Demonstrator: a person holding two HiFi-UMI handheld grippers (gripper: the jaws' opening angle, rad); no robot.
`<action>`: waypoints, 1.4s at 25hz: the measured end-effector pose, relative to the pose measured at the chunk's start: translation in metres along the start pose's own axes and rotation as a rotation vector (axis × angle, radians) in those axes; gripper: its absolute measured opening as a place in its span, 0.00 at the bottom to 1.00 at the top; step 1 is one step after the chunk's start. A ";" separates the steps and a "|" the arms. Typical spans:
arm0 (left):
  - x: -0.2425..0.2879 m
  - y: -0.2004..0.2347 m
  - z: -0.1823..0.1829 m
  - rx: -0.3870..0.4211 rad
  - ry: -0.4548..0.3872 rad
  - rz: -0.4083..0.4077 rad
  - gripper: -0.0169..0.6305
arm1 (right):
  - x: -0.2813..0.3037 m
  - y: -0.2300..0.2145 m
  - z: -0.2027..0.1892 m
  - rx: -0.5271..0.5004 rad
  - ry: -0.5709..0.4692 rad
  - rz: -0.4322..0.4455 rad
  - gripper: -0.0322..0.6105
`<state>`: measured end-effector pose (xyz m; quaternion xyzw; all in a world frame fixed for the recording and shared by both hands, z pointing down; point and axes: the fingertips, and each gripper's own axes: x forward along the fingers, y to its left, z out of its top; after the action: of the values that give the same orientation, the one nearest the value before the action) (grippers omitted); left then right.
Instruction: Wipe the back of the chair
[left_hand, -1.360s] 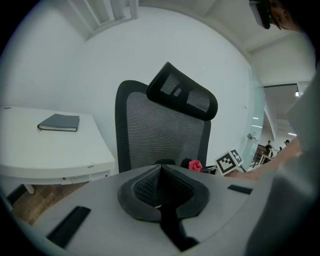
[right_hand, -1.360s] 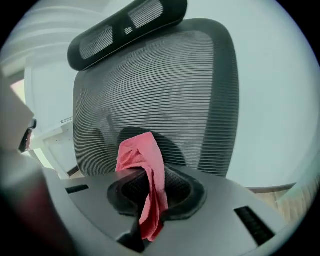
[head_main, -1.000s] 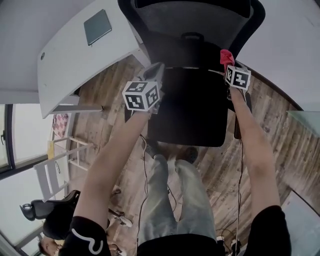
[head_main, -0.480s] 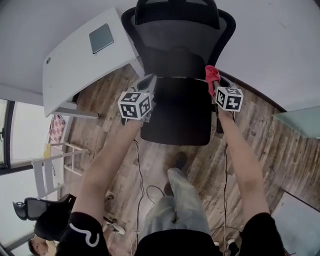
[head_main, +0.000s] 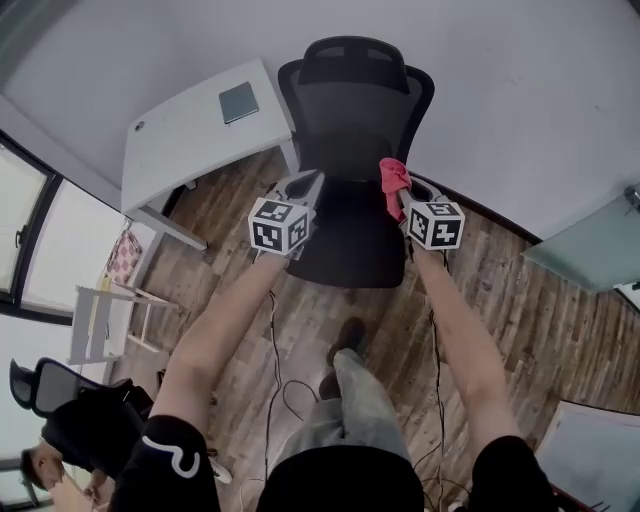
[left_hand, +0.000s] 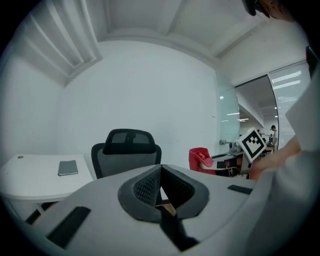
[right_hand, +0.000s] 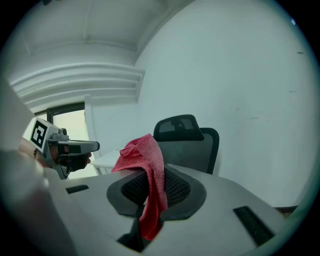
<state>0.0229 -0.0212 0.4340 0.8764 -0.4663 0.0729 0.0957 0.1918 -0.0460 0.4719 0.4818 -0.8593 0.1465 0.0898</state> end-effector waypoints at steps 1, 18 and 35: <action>-0.014 -0.014 0.007 0.011 -0.006 -0.001 0.06 | -0.018 0.014 0.009 -0.004 -0.014 0.010 0.16; -0.143 -0.215 0.068 0.033 -0.102 0.013 0.07 | -0.229 0.083 0.050 0.011 -0.099 0.149 0.16; -0.160 -0.338 0.060 -0.005 -0.139 0.144 0.06 | -0.348 0.033 0.033 -0.034 -0.098 0.245 0.16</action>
<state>0.2175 0.2776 0.3071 0.8433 -0.5338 0.0177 0.0598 0.3437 0.2382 0.3326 0.3782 -0.9174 0.1182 0.0375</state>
